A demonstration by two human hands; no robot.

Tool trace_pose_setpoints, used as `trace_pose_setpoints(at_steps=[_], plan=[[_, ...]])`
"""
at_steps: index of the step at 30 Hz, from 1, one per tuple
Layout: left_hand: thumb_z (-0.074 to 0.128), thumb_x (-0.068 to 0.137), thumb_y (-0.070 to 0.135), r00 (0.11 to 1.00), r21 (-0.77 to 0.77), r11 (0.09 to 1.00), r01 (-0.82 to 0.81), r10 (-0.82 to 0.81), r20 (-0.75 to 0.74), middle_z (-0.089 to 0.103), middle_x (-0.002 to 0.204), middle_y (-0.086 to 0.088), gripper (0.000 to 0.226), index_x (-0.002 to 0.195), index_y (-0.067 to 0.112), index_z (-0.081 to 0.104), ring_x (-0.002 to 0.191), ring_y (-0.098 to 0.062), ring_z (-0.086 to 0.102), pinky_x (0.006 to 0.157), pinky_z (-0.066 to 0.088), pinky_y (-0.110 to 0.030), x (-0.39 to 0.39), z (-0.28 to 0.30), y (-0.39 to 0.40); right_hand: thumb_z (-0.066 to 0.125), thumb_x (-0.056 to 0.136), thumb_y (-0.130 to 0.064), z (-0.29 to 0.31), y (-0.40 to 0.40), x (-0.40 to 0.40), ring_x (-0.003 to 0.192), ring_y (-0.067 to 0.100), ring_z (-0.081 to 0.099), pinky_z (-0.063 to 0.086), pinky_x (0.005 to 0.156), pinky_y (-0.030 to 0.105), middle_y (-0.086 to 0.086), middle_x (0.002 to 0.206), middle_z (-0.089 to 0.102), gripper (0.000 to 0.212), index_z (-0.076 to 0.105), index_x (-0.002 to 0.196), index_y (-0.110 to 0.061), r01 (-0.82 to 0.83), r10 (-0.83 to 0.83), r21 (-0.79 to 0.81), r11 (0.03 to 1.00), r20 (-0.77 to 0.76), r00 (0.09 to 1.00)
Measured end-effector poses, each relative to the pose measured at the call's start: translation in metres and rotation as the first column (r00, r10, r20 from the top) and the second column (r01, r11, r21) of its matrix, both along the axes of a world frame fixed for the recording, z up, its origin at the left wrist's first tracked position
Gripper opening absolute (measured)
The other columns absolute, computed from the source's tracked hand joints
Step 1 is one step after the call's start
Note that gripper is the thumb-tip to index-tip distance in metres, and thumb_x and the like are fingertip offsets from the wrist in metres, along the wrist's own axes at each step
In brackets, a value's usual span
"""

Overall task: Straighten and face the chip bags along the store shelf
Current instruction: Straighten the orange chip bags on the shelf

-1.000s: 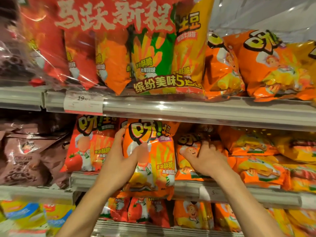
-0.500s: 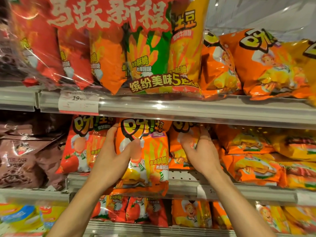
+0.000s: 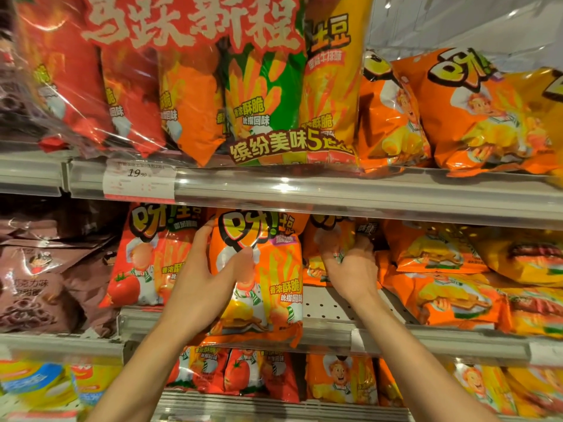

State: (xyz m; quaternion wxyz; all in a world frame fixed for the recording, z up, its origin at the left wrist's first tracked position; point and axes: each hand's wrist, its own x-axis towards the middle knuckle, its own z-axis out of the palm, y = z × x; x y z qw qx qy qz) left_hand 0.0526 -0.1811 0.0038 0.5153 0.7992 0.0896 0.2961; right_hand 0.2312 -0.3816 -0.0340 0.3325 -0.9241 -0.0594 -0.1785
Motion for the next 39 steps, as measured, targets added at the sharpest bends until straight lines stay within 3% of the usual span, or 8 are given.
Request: trace_pose_setpoints(at_steps=[3, 12, 17, 24, 27, 30, 34, 39], plan=[[0.064, 0.077, 0.072, 1.0, 0.013, 1.0, -0.014, 0.014, -0.023, 0.053, 0.142, 0.016, 0.083, 0.148, 0.046, 0.029, 0.129, -0.011, 0.053, 0.105, 0.044, -0.04, 0.0, -0.001, 0.001, 0.062, 0.089, -0.058, -0.004, 0.007, 0.004, 0.129, 0.041, 0.044, 0.043, 0.102, 0.05, 0.025, 0.137, 0.043, 0.085, 0.032, 0.139, 0.004, -0.015, 0.014, -0.032, 0.999, -0.028, 1.0], [0.064, 0.087, 0.054, 1.0, 0.045, 0.999, -0.022, 0.022, 0.018, 0.047, 0.135, 0.03, 0.071, 0.148, 0.044, 0.029, 0.122, 0.006, 0.046, 0.097, 0.036, -0.024, 0.004, -0.002, -0.008, 0.055, 0.09, -0.065, 0.026, -0.023, -0.03, 0.135, 0.025, 0.046, 0.038, 0.114, 0.046, 0.006, 0.147, 0.047, 0.082, 0.027, 0.151, -0.018, -0.183, 0.216, 0.451, 0.874, -0.022, 0.976], [0.062, 0.085, 0.066, 0.999, 0.102, 0.995, -0.005, 0.009, -0.038, 0.043, 0.153, 0.011, 0.084, 0.153, 0.04, 0.02, 0.138, -0.015, 0.044, 0.108, 0.041, -0.04, 0.019, -0.003, -0.03, 0.054, 0.089, -0.063, 0.042, -0.013, -0.08, 0.098, -0.008, 0.066, 0.051, 0.078, 0.011, -0.017, 0.11, 0.066, 0.056, 0.046, 0.133, -0.029, -0.378, 0.523, 0.614, 0.693, -0.067, 0.85], [0.053, 0.09, 0.063, 1.0, 0.239, 0.971, 0.01, -0.008, -0.009, 0.032, 0.146, 0.02, 0.079, 0.156, 0.035, 0.02, 0.131, 0.0, 0.035, 0.106, 0.032, -0.028, 0.023, -0.001, -0.041, 0.071, 0.092, -0.021, 0.038, -0.013, -0.04, 0.091, 0.016, 0.074, 0.059, 0.086, 0.036, 0.002, 0.098, 0.078, 0.043, 0.055, 0.13, -0.013, -0.182, 0.391, 0.823, 0.538, -0.052, 0.919], [0.052, 0.095, 0.059, 0.998, 0.311, 0.948, -0.063, 0.061, 0.017, 0.039, 0.147, 0.008, 0.071, 0.154, 0.029, 0.029, 0.136, -0.012, 0.039, 0.108, 0.036, -0.035, 0.026, -0.004, -0.035, 0.067, 0.094, -0.02, 0.041, -0.018, -0.019, 0.092, 0.013, 0.071, 0.053, 0.095, 0.037, -0.005, 0.09, 0.077, 0.03, 0.061, 0.122, -0.012, -0.171, 0.224, 0.793, 0.585, 0.045, 0.974], [0.049, 0.094, 0.056, 0.979, 0.533, 0.822, -0.2, 0.181, 0.09, 0.048, 0.127, -0.002, 0.06, 0.142, 0.021, 0.047, 0.124, -0.021, 0.04, 0.101, 0.038, -0.04, 0.032, -0.013, -0.026, 0.058, 0.098, -0.029, 0.036, -0.018, -0.008, 0.111, 0.025, 0.064, 0.047, 0.098, 0.036, 0.001, 0.115, 0.069, 0.032, 0.055, 0.128, -0.018, -0.132, 0.089, 0.681, 0.721, 0.098, 0.991], [0.046, 0.09, 0.056, 0.964, 0.695, 0.685, -0.216, 0.264, 0.04, 0.046, 0.132, -0.018, 0.061, 0.136, 0.018, 0.057, 0.129, -0.035, 0.037, 0.102, 0.037, -0.053, 0.038, -0.027, -0.016, 0.046, 0.103, -0.036, 0.022, -0.018, -0.018, 0.131, 0.034, 0.047, 0.038, 0.108, 0.043, 0.014, 0.139, 0.052, 0.047, 0.043, 0.144, -0.015, -0.079, 0.031, 0.48, 0.874, 0.107, 0.994], [0.041, 0.093, 0.059, 0.97, 0.722, 0.671, -0.172, 0.241, 0.007, 0.036, 0.15, -0.018, 0.065, 0.146, 0.023, 0.047, 0.143, -0.035, 0.028, 0.112, 0.03, -0.053, 0.042, -0.039, -0.012, 0.036, 0.101, -0.06, 0.004, -0.017, -0.066, 0.15, 0.025, 0.016, 0.017, 0.123, 0.048, 0.01, 0.159, 0.024, 0.068, 0.03, 0.152, -0.016, -0.157, 0.162, -0.043, 0.987, 0.243, 0.956]])
